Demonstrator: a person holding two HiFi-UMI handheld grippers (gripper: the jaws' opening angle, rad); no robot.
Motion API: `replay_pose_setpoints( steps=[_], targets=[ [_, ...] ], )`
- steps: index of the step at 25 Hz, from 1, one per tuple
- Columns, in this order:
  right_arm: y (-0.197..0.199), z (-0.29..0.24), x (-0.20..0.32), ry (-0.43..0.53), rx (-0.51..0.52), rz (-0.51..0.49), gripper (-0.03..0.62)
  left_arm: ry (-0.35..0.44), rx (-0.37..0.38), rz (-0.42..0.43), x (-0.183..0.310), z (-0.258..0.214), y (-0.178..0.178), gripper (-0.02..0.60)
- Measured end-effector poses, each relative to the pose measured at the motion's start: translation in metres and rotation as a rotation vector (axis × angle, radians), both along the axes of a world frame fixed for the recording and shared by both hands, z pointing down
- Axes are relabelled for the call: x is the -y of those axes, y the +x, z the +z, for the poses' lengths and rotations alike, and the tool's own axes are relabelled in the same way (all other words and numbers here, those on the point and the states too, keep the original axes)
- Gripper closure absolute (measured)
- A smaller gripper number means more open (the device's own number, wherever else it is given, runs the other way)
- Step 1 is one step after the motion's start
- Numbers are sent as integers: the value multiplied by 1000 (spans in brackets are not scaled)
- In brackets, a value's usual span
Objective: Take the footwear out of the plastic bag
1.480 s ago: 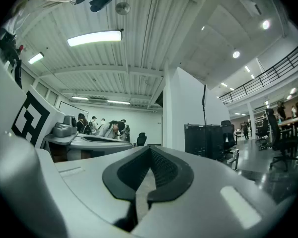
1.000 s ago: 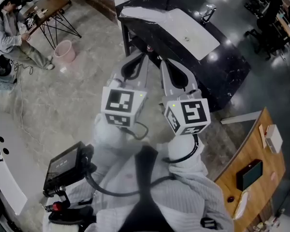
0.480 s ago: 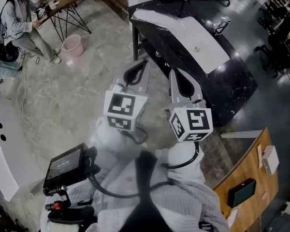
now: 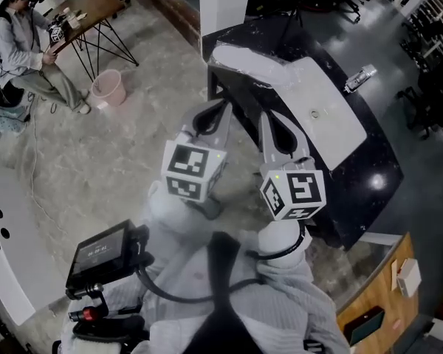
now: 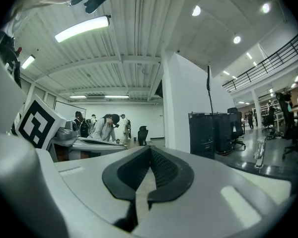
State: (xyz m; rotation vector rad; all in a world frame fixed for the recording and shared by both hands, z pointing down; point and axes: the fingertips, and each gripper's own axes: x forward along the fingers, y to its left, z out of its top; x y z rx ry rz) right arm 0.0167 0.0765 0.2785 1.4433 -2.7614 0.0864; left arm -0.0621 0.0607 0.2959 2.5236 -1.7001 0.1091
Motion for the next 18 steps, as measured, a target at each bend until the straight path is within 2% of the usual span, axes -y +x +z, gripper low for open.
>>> replay_pose_setpoints(
  steps=[6,10,13,18],
  targets=[
    [-30,9,108,-53,-18,76,581,-63,-10,76,106,13,-29,583],
    [-25,28,159,-112,-8,87,580,-166,-35,146,161,46,-27,583],
    [2,47,194,-189,47,89,580,-250,-124,240,194,70,-17,579],
    [80,92,246,-343,62,138,580,-358,-201,289,258,94,-31,571]
  ],
)
